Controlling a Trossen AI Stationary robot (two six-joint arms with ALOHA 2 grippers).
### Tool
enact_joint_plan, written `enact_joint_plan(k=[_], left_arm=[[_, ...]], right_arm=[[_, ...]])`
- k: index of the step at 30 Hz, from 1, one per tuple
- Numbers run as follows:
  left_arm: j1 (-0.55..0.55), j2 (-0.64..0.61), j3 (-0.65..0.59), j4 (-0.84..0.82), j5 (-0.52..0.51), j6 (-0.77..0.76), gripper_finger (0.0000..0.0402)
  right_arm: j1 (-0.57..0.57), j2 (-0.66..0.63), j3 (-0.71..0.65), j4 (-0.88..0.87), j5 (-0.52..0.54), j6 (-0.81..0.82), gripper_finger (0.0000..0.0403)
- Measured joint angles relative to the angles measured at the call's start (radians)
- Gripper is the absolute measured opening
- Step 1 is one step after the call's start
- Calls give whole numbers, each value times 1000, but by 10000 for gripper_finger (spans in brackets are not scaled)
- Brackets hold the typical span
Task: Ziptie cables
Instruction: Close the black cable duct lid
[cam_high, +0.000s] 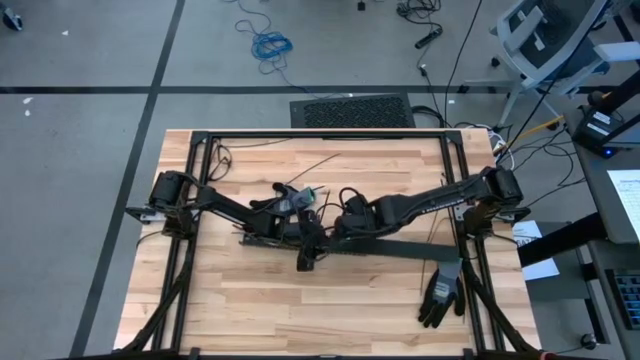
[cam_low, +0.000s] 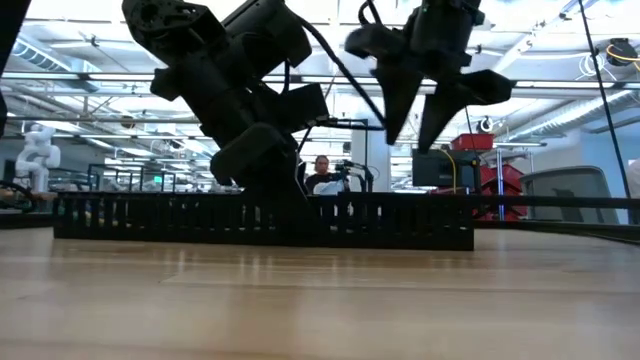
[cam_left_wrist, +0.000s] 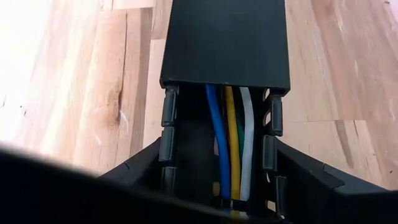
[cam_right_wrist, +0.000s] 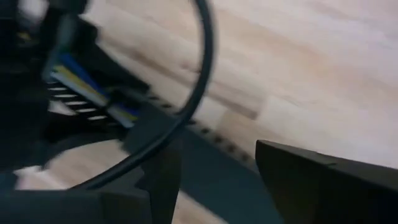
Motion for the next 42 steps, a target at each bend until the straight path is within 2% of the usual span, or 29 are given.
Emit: enact_joint_plan(k=[5, 12, 15, 19, 20, 30, 35, 42], left_arm=[[3, 0, -1, -1, 12, -31, 249], [0, 2, -2, 2, 2, -149, 249], [0, 2, -2, 2, 1, -152, 249], [0, 2, -3, 4, 1, -159, 249], [0, 2, -3, 4, 0, -167, 249], [0, 3, -3, 5, -11, -173, 248], [0, 3, -3, 5, -13, -173, 248], [0, 3, -3, 4, -24, -174, 248]], right_arm=[[37, 0, 0, 98, -59, 50, 179], [62, 23, 0, 113, -8, 133, 144], [51, 59, 0, 116, -12, 125, 103], [48, 87, 0, 145, -20, 101, 21], [48, 89, 0, 156, -14, 92, 11], [43, 89, 0, 72, 11, 86, 0], [50, 92, -1, 134, 40, 79, 0], [58, 146, -1, 143, 23, 60, 0]])
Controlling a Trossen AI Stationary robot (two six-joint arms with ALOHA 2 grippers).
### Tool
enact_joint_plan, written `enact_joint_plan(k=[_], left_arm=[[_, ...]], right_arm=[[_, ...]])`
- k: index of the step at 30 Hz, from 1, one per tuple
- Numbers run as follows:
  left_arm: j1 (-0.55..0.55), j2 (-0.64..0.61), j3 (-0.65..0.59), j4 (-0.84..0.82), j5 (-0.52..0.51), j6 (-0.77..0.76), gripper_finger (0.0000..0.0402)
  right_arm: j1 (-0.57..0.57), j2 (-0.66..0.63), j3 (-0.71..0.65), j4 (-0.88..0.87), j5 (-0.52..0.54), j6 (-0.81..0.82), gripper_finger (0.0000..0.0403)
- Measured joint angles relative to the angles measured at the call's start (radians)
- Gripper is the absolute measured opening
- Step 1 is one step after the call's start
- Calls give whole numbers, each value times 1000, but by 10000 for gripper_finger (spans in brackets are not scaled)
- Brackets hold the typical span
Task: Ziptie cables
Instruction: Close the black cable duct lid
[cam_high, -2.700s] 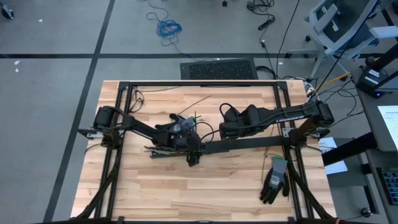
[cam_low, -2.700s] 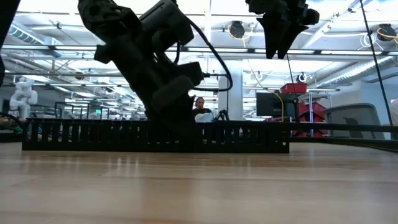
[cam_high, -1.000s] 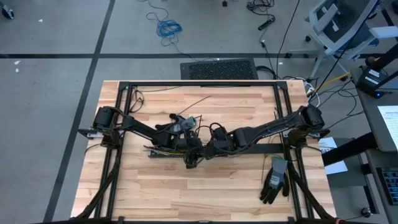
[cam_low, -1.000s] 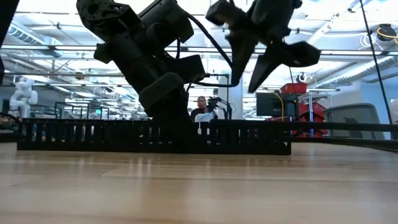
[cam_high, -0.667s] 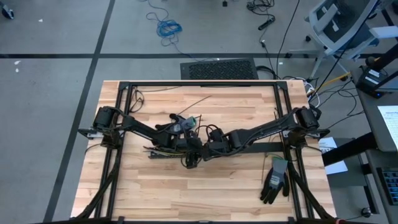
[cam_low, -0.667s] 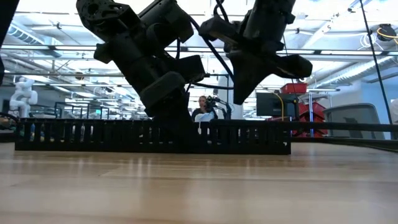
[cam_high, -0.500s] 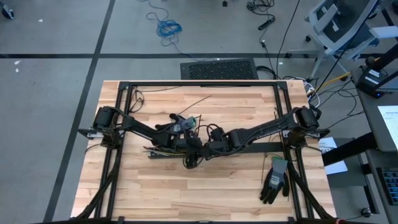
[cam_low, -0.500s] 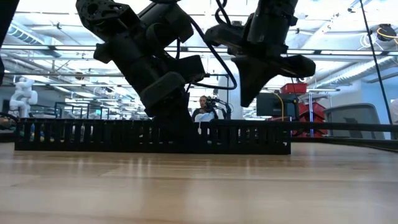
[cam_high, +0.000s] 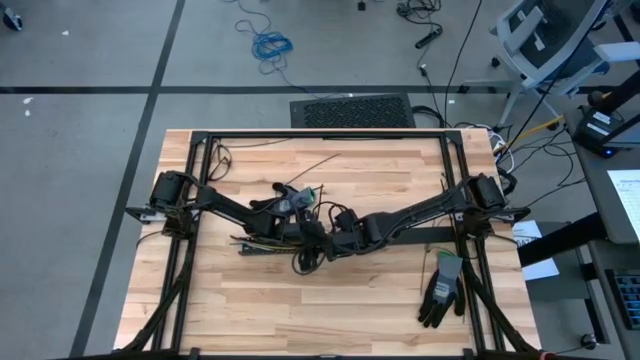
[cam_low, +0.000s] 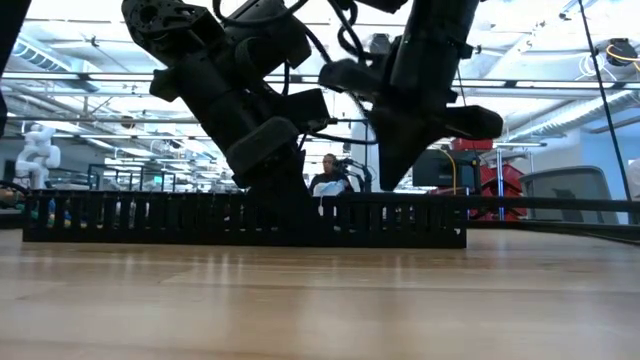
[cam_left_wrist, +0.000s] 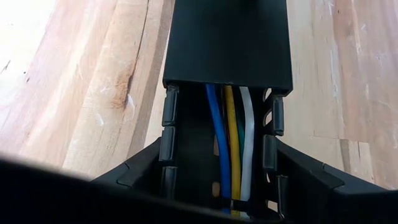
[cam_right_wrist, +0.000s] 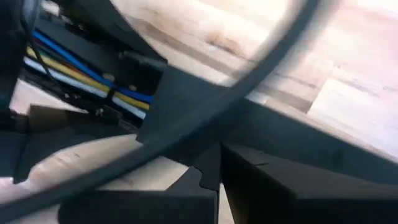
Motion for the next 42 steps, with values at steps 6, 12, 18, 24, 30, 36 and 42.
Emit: enact_joint_plan(k=[6, 12, 18, 24, 30, 36, 42], left_arm=[[0, 0, 0, 1, -7, 0, 248], [0, 0, 0, 2, -15, 0, 248], [0, 0, -1, -1, -19, 1, 248], [0, 0, -1, 2, -20, 4, 248], [1, 1, -1, 13, -24, 7, 248], [1, 2, -1, 19, -25, 9, 248], [1, 2, -1, 19, -23, 35, 248]], right_arm=[[16, 13, 0, 13, 3, 0, 0], [7, 31, 0, 142, -20, -56, 0], [2, 72, 2, 271, -34, -100, 0], [-3, 72, 1, 307, -46, -167, 0], [-2, -5, -3, 245, 9, -212, 0], [-2, -96, -1, 3, 22, -138, 0], [6, -87, -1, -250, -9, 50, 0]])
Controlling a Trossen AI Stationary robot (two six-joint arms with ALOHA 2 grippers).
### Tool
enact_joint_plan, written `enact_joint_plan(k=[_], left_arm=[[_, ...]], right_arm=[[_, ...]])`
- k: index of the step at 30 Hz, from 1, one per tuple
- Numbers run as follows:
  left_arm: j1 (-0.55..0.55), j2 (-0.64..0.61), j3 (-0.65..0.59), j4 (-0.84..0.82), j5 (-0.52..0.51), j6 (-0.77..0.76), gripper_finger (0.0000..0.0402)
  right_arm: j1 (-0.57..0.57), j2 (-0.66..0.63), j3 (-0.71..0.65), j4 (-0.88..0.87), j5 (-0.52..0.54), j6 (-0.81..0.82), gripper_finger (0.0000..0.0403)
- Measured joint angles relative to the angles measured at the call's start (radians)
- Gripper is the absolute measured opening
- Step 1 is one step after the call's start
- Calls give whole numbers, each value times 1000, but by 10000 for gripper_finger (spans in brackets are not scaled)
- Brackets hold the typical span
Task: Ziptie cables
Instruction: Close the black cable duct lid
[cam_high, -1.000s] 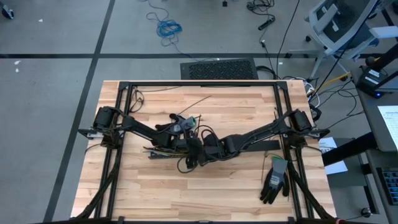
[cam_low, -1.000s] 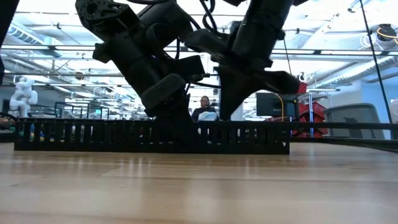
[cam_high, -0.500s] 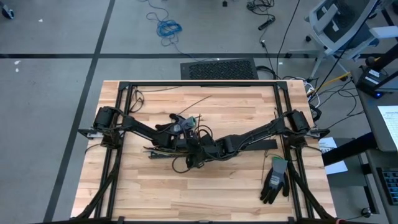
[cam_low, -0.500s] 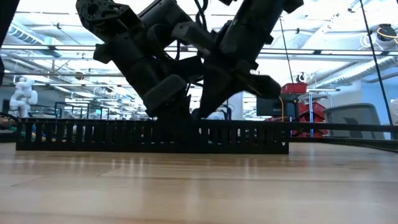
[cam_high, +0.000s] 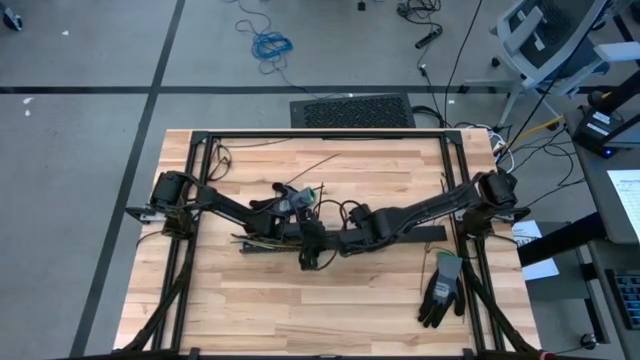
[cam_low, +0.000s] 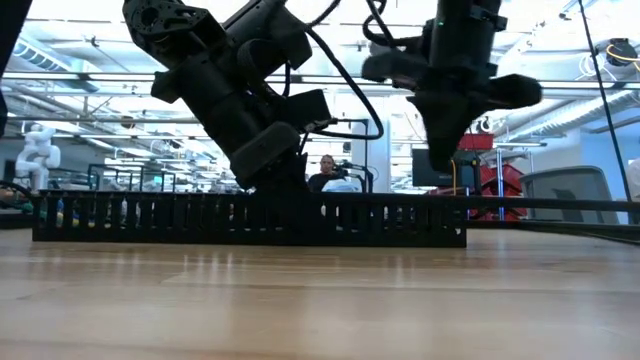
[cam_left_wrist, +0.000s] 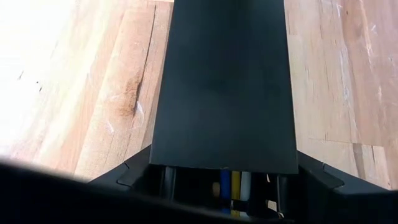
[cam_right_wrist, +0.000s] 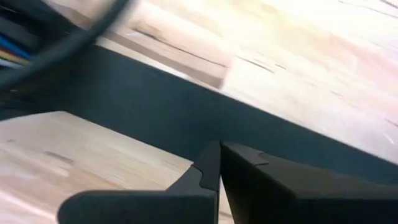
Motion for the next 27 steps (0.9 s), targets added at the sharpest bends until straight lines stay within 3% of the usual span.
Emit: enact_joint_plan(k=[9, 18, 27], left_arm=[[0, 0, 0, 1, 0, -1, 248], [0, -2, -2, -9, 8, -17, 248], [0, -3, -2, -8, 10, -13, 248]], right_arm=[[-19, 63, 0, -3, 2, 53, 0], [-52, 120, 2, 292, -12, -39, 0], [-59, 117, 1, 345, -13, -85, 0]])
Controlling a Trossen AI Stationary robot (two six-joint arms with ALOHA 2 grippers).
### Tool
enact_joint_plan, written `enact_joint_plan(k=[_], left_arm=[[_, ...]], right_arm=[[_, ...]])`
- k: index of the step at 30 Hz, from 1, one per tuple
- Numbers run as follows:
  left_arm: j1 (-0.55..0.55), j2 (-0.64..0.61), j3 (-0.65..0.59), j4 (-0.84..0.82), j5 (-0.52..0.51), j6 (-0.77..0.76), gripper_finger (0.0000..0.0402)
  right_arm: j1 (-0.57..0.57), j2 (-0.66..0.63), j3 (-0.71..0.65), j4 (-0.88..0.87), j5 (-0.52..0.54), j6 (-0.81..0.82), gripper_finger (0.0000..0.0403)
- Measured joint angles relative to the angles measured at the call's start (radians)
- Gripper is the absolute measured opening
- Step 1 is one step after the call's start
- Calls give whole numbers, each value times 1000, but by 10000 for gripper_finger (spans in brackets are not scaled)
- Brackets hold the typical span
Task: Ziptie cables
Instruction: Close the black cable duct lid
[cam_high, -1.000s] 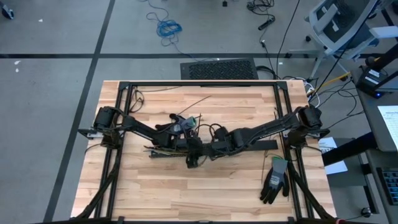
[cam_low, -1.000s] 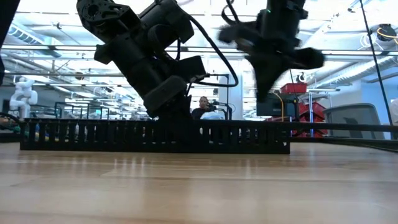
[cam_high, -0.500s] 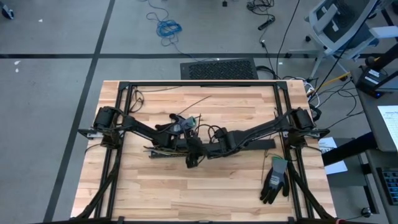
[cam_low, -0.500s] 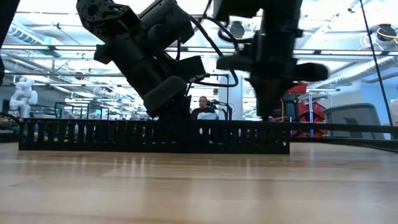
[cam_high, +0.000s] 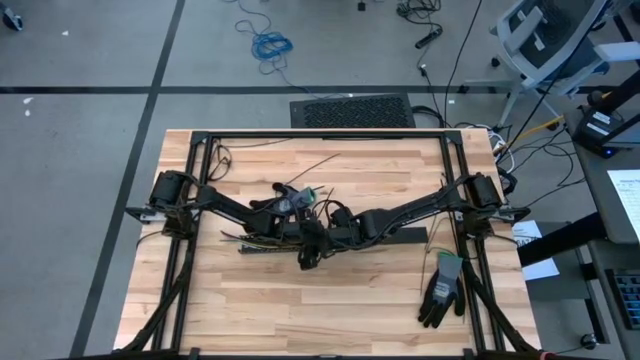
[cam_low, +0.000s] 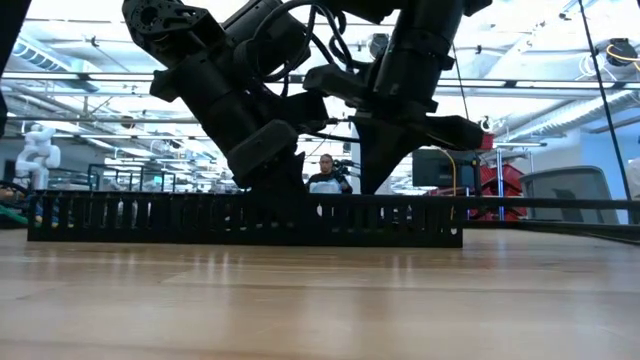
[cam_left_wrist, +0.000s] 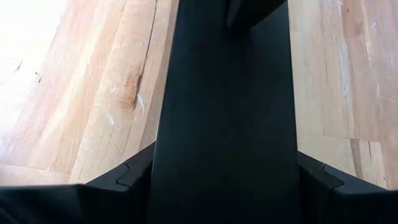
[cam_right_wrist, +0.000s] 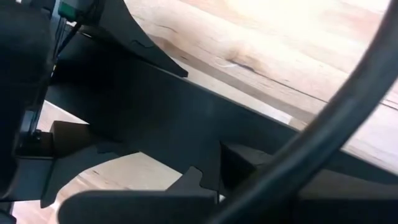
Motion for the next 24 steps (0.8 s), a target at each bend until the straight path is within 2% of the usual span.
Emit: enact_joint_plan(k=[5, 12, 14, 20, 22, 24], left_arm=[[1, 3, 2, 19, -19, 10, 248], [0, 3, 3, 13, -17, 12, 248], [0, 3, 3, 12, -16, 11, 248], [0, 0, 5, -18, -14, 7, 248], [0, 0, 6, -25, -14, 11, 248], [0, 0, 6, -28, -14, 27, 248]], right_arm=[[-4, -33, -1, -61, 2, -20, 0], [-9, -132, -1, -184, 80, -29, 0], [-13, -163, 1, -281, 90, -7, 0], [3, -182, -8, -824, 84, 200, 0], [16, -198, -49, -865, 42, 248, 0], [24, -239, -133, -810, -28, 288, 0]])
